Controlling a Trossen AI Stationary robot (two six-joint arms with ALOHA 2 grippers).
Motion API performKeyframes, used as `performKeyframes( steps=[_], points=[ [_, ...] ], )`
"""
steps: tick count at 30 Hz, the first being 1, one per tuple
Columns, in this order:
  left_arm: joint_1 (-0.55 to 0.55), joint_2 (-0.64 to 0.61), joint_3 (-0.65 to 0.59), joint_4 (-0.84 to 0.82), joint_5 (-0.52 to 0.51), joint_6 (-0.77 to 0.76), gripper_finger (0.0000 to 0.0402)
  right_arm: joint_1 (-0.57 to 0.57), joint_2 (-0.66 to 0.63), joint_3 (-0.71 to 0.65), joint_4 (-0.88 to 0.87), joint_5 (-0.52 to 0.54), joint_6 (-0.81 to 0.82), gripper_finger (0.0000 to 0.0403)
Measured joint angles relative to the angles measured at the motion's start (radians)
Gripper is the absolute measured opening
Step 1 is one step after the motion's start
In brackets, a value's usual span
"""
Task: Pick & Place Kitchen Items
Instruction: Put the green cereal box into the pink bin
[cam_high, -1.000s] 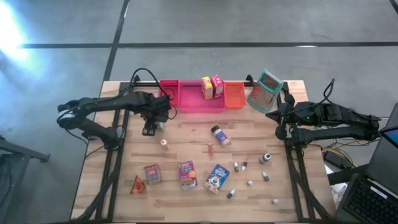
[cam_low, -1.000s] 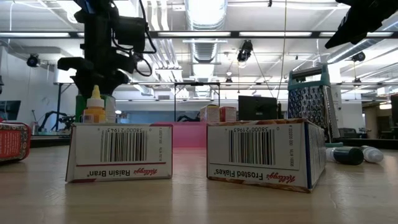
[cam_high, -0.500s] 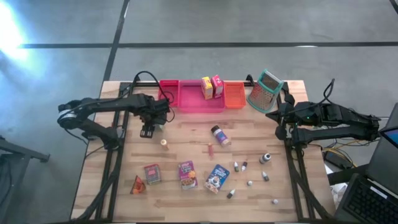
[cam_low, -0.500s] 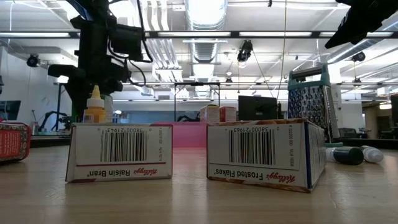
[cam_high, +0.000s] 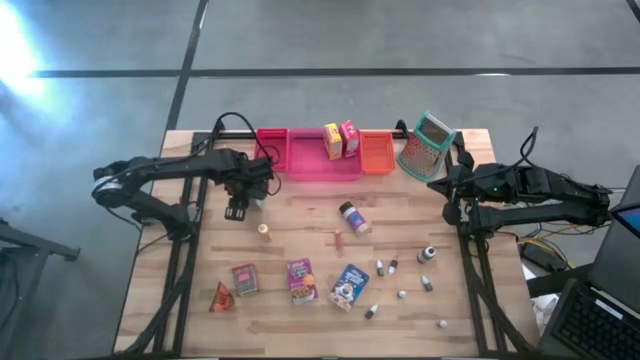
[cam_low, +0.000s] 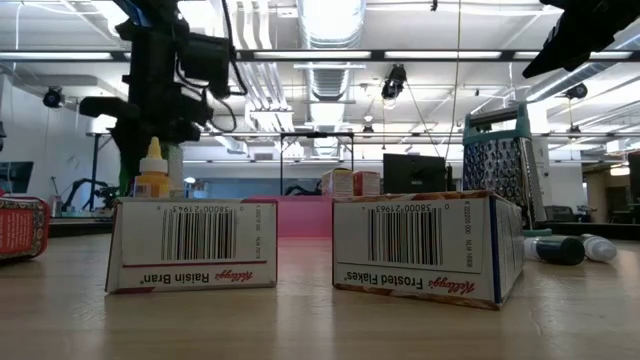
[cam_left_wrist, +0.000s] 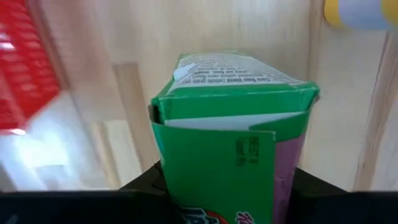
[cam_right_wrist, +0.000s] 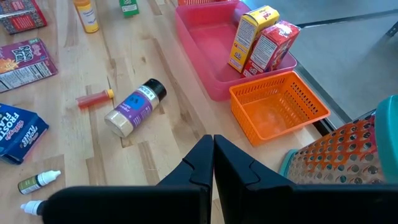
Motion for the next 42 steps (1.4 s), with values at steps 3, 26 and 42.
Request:
performKeyframes(
  steps=[3,26,42],
  points=[
    [0.0,0.0,0.06,-0.022,-0.009,0.011,0.0144,0.0,0.0,0.0,0.0,0.0,0.002,0.0008],
    [-0.033,0.053,0.312,0.469,-0.146,0.711,0.0145,0.0,0.0,0.0,0.0,0.0,0.0,0.0008],
    [0.064,0.398,0.584,0.36,-0.304,1.018,0.0145,0.0,0.0,0.0,0.0,0.0,0.002,0.0008]
  ],
)
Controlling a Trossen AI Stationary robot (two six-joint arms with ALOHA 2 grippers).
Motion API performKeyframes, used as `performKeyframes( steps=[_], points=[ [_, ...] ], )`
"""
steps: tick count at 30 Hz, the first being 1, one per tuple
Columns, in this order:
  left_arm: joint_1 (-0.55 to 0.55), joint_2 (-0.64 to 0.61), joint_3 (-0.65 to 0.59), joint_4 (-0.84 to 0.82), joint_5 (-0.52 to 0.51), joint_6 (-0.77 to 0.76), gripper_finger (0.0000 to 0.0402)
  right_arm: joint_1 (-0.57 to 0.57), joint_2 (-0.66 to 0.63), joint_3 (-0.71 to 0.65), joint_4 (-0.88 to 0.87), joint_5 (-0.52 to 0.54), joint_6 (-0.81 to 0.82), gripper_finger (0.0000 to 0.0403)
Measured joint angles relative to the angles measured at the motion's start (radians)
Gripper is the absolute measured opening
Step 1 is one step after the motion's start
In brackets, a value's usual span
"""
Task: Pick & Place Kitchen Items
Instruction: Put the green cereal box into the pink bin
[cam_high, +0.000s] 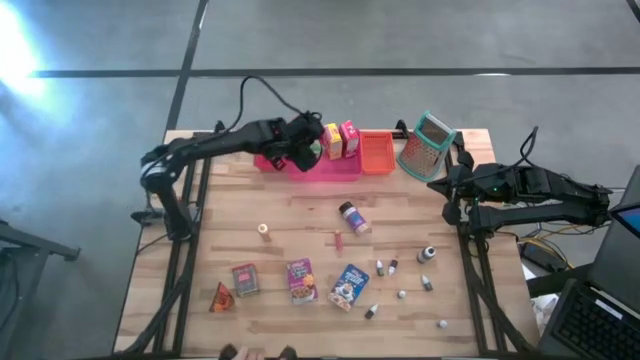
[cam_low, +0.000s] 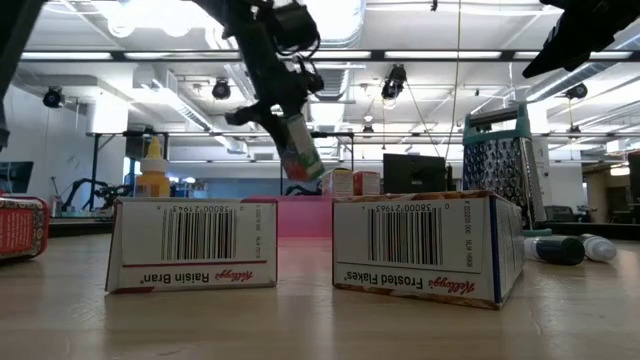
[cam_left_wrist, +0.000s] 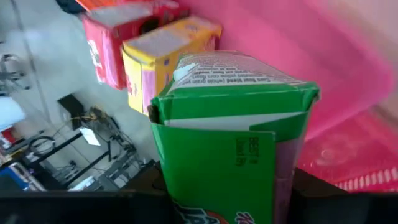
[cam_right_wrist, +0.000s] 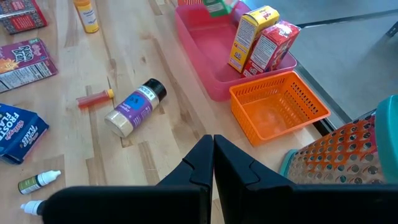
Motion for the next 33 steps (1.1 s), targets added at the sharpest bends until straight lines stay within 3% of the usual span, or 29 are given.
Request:
performKeyframes(
  steps=[6,15,33],
  points=[
    [0.067,0.106,0.098,-0.048,0.019,0.123,0.0145,0.0,0.0,0.0,0.0,0.0,-0.002,0.0008],
    [0.106,0.181,0.093,0.0,0.104,0.212,0.0145,0.0,0.0,0.0,0.0,0.0,0.0,0.0008],
    [0.126,0.276,0.094,0.092,0.161,0.293,0.0145,0.0,0.0,0.0,0.0,0.0,-0.001,0.0008]
  ],
)
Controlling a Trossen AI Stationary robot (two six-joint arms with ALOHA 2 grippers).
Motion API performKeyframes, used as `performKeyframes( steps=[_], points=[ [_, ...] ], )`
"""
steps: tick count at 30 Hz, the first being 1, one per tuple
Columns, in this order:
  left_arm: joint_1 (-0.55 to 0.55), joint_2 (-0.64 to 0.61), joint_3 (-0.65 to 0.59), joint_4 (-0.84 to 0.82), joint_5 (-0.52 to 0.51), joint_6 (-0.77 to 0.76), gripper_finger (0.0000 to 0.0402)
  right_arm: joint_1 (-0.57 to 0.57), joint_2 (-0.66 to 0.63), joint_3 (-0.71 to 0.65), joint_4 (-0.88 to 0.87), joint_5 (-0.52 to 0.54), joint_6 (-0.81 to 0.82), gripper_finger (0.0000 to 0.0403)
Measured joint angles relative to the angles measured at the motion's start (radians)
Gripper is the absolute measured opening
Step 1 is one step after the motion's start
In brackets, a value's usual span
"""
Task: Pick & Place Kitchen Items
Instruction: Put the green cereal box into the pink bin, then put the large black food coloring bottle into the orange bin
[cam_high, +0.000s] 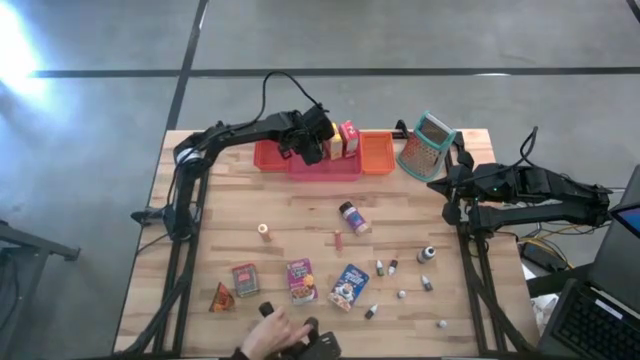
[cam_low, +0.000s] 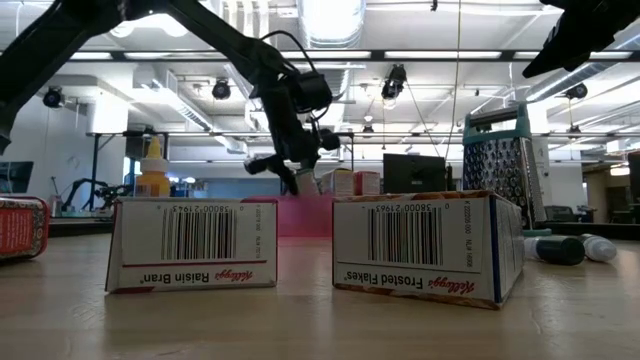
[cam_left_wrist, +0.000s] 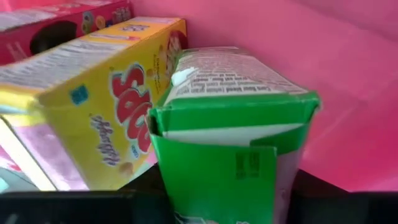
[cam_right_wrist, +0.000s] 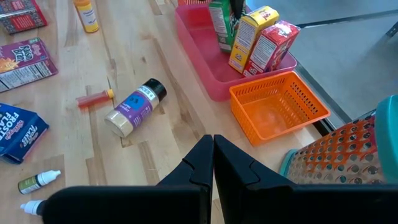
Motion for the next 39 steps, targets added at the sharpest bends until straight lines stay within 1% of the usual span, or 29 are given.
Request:
performKeyframes(
  steps=[8,11,17,21,34,39],
  points=[
    [0.0,0.0,-0.002,0.014,0.011,-0.016,0.0149,0.0,0.0,0.0,0.0,0.0,-0.001,0.0008],
    [0.0,0.0,-0.002,0.014,0.02,-0.026,0.0166,0.0,0.0,0.0,0.0,0.0,0.0,0.0008],
    [-0.001,-0.001,-0.004,0.023,0.023,-0.039,0.0213,0.0,0.0,0.0,0.0,0.0,-0.001,0.0008],
    [-0.001,-0.005,-0.004,0.034,-0.001,-0.04,0.0229,0.0,0.0,0.0,0.0,0.0,-0.001,0.0008],
    [-0.001,-0.061,-0.001,0.063,-0.075,-0.067,0.0232,0.0,0.0,0.0,0.0,0.0,0.0,0.0008],
    [-0.001,-0.084,0.014,0.066,-0.078,-0.101,0.0232,0.0,0.0,0.0,0.0,0.0,-0.001,0.0008]
  ],
)
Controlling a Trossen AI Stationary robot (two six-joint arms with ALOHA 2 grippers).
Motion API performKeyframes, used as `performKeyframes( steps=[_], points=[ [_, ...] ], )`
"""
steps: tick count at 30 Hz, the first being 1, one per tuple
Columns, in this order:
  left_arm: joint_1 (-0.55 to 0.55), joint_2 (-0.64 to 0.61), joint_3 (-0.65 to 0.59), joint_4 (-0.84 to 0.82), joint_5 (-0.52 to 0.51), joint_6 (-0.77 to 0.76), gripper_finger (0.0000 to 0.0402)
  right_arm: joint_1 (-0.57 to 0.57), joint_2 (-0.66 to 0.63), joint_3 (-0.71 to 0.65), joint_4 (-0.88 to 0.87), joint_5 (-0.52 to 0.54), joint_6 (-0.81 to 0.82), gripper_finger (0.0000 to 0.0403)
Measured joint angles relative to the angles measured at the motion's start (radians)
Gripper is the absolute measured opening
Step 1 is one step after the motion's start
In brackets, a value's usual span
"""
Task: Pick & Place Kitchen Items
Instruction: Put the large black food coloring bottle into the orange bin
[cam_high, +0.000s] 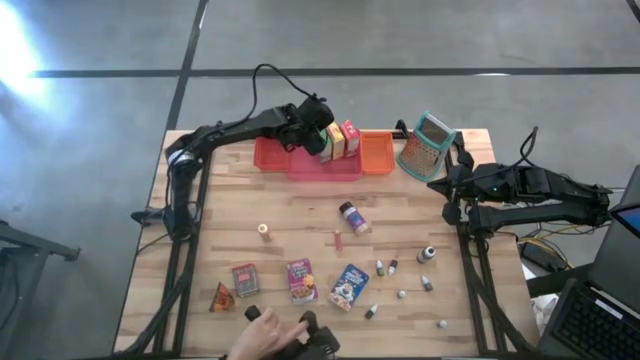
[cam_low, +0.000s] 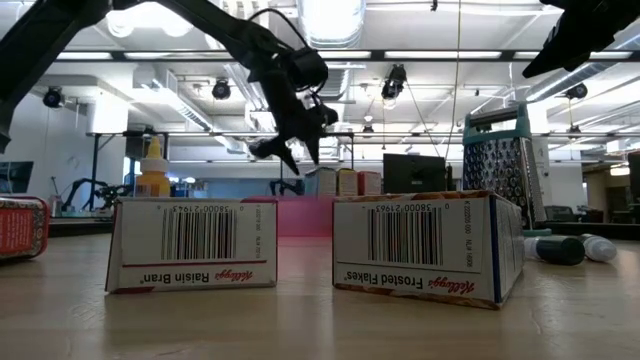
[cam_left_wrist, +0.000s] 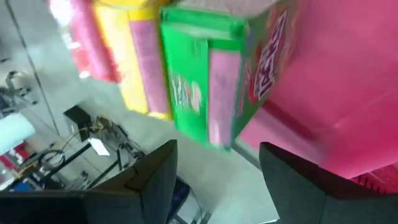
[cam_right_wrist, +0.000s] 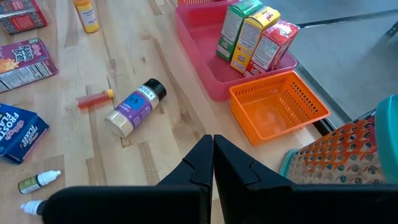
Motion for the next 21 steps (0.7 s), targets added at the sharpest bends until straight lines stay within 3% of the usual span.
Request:
performKeyframes(
  steps=[6,11,15,21],
  points=[
    [0.0,-0.053,0.019,0.001,-0.057,-0.08,0.0232,0.0,0.0,0.0,0.0,0.0,-0.001,0.0008],
    [0.001,-0.15,0.019,-0.058,-0.037,-0.366,0.0232,0.0,0.0,0.0,0.0,0.0,0.0,0.0008],
    [0.001,-0.257,0.018,-0.142,0.131,-0.64,0.0231,0.0,0.0,0.0,0.001,0.0,0.0,0.0008],
    [0.008,-0.41,0.015,-0.258,0.543,-0.999,0.0222,0.0,0.0,0.0,0.001,0.0,0.001,0.0008]
  ],
)
